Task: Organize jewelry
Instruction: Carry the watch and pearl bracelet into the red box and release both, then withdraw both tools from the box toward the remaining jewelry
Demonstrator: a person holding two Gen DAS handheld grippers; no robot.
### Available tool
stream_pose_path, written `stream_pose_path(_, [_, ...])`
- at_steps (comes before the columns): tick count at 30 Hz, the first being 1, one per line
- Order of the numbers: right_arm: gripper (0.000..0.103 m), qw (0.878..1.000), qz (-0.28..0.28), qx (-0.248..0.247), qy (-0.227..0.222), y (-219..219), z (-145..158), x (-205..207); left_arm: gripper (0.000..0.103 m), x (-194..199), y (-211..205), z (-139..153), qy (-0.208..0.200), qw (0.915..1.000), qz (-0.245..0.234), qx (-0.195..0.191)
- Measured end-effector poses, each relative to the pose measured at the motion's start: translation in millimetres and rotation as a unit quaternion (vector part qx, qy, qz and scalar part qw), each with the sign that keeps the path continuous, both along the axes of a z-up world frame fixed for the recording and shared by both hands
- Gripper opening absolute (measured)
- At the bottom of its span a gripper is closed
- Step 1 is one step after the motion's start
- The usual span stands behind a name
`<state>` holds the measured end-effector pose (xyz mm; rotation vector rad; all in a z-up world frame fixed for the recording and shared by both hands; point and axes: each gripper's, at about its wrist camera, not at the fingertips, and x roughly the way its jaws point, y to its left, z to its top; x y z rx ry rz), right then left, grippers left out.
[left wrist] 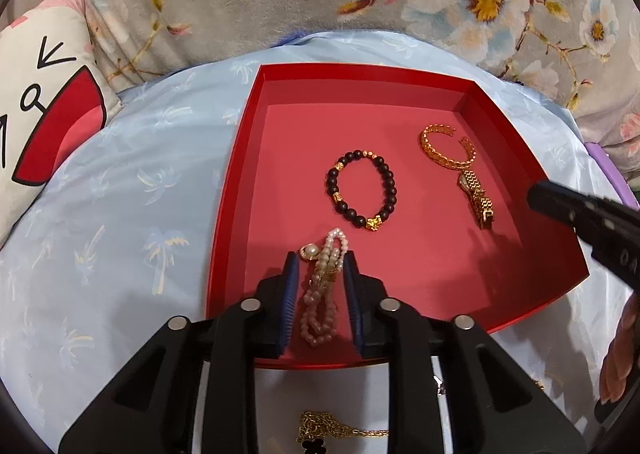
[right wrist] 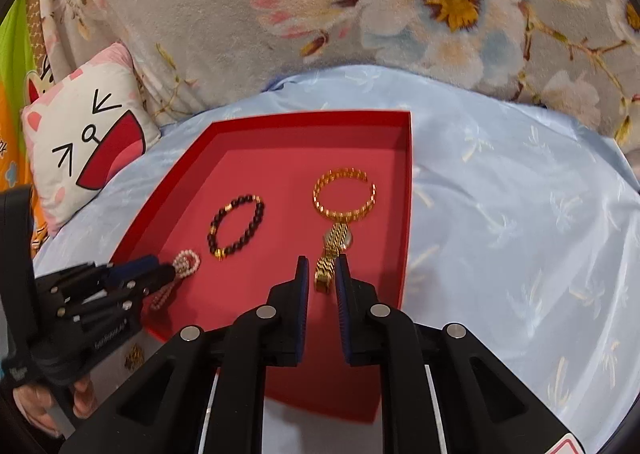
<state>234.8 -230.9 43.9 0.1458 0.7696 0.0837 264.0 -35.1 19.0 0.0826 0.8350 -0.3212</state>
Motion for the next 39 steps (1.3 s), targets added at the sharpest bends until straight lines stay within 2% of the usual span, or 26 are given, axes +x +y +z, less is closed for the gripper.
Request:
stream_pose_path(4, [0.013, 1.0, -0.005, 0.006, 0.003, -3, -5, -10, 0.04, -2, 2, 2, -0.004, 0.9999, 0.009, -0.002])
stream_pose_path(12, [0.015, 1.0, -0.002, 0.013, 0.0, -2, -3, -34, 0.041, -11, 14, 17, -0.019, 0.9995, 0.021, -0.015])
stream_pose_path(14, [0.021, 1.0, 0.001, 0.008, -0.003, 1, 0, -45, 0.044, -17, 18, 23, -0.027, 0.9993, 0.022, -0.016])
stream_pose_path(15, [0.025, 1.0, 0.003, 0.007, -0.006, 2, 1, -52, 0.05, -21, 21, 26, -0.031, 0.9991, 0.023, -0.016])
stream_pose_path(16, [0.026, 1.0, 0.006, 0.008, -0.008, 3, 3, -60, 0.055, -27, 24, 30, -0.038, 0.9988, 0.025, -0.015])
stream_pose_path(21, [0.027, 1.0, 0.017, 0.011, -0.007, 8, 3, -97, 0.061, -57, 37, 36, -0.049, 0.9985, 0.024, -0.008])
stream_pose_path(30, [0.028, 1.0, 0.024, 0.013, 0.013, 21, -19, -146, 0.067, -111, 48, 12, -0.045, 0.9985, 0.023, 0.024])
stream_pose_path(33, [0.029, 0.999, 0.023, 0.02, 0.023, 23, -28, -157, 0.067, -122, 49, -2, -0.027, 0.9992, 0.02, 0.021])
stream_pose_path(36, [0.037, 0.999, 0.018, 0.014, 0.026, 24, -36, -165, 0.067, -128, 49, -11, -0.011, 0.9998, 0.017, 0.008])
stream_pose_path(39, [0.037, 0.999, 0.016, 0.01, 0.027, 25, -39, -166, 0.068, -135, 45, -16, -0.006, 0.9999, 0.006, 0.006])
